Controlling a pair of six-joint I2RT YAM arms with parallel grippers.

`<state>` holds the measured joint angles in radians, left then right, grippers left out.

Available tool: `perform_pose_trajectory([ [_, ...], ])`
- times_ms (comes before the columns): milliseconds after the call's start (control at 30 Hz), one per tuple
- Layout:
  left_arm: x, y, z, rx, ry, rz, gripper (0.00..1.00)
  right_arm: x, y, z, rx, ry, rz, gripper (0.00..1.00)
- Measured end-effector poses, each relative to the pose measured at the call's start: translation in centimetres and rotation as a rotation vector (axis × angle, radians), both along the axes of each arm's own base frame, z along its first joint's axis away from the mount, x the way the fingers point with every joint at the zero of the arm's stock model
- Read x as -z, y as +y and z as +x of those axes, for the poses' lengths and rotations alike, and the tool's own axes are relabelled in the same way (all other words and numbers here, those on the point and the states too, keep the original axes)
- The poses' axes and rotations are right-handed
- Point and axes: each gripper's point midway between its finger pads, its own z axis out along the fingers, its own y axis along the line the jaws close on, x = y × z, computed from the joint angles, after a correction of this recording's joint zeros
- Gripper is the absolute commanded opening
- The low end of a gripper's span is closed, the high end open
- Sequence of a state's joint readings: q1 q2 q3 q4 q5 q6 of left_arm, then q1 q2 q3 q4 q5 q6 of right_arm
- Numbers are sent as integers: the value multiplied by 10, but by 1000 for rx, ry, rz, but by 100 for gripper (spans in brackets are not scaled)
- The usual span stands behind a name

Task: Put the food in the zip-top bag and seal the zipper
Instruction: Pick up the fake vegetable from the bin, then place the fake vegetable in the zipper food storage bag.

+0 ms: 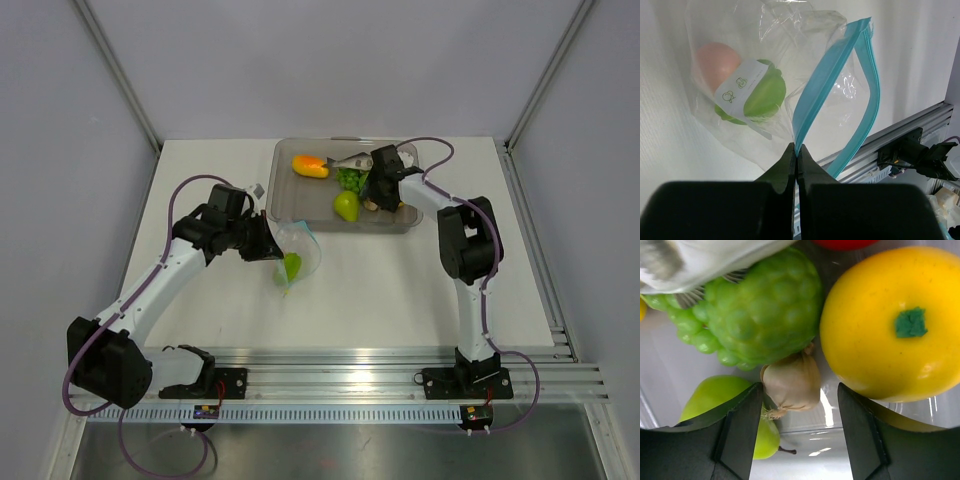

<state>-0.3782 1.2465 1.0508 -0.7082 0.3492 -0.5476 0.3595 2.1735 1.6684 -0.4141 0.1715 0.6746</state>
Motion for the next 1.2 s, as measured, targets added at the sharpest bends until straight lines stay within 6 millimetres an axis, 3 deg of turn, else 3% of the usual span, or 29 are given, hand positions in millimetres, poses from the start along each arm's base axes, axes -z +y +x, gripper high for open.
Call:
perform_pose_trajectory([
  [67,0,0,0,0,0,0,0,6,0,-1,-3,11,-6,64],
  [167,1,-1,0,2,0,-3,0,10,-1,-2,-9,18,-13,51],
  [200,1,-1,0,2,1,-3,0,10,-1,-2,-11,18,-13,41],
  [333,2,-1,-1,4,2,-3,0,10,0,-2,-17,18,-12,28],
  [467,3,-1,-1,4,4,-3,0,9,-2,-7,-19,13,-9,27],
  [567,3,-1,-1,5,5,-7,0,1,-6,-22,-25,10,-3,27],
  [700,1,-3,0,8,-2,-17,0,-31,-9,-45,-45,-32,27,28],
  [867,0,-4,0,11,-1,-21,0,-103,6,-53,-117,-192,59,29],
  [1033,0,-4,0,11,-1,-21,0,-161,57,-82,-290,-323,68,30],
  [1200,0,-4,0,9,1,-23,0,-187,120,-133,-497,-379,101,31],
])
